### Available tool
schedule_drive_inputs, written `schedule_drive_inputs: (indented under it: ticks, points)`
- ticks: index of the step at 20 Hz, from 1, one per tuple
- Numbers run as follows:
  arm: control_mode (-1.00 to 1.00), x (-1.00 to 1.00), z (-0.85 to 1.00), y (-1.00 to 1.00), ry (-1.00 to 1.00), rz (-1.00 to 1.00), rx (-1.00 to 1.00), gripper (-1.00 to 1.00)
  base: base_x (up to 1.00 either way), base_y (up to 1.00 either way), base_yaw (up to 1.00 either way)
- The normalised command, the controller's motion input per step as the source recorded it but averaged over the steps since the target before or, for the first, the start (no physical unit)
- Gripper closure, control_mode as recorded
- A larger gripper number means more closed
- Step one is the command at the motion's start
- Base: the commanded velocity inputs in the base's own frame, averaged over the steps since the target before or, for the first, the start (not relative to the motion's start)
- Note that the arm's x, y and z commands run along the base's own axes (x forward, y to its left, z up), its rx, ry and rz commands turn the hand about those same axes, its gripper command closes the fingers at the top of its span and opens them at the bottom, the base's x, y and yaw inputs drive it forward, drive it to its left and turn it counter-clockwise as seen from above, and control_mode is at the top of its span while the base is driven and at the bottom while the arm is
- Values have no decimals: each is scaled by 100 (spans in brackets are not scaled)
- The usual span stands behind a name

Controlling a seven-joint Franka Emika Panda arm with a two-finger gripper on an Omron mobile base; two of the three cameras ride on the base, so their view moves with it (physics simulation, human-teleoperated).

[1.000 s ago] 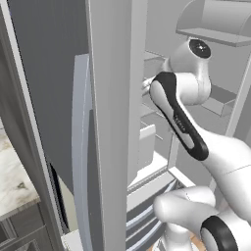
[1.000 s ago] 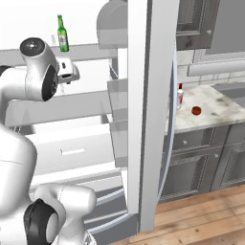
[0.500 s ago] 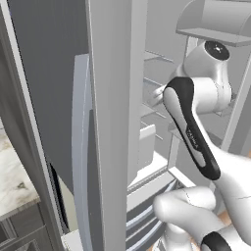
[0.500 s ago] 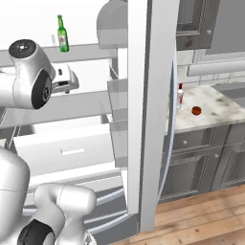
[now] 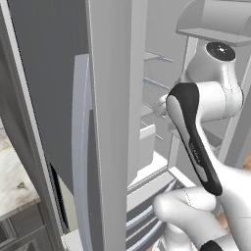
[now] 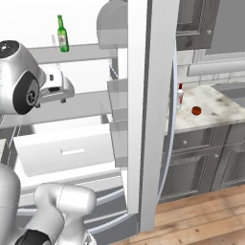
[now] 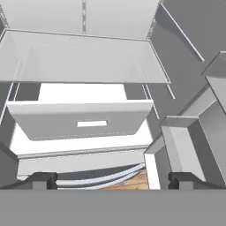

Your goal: Place the beer and liquor on the top shelf of the fridge to keep them out of children's reach, and place the tomato on lower shelves for easy access.

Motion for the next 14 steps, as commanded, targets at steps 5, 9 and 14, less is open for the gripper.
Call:
schedule_drive_inputs:
  ticks: [5, 9, 14]
  points:
    - [100, -11, -2, -4, 2, -1, -1, -100, -62, -39, -8]
    - [100, 0, 0, 0, 0, 0, 0, -100, -85, -74, -20]
    - [100, 0, 0, 0, 0, 0, 0, -100, -84, -90, -28]
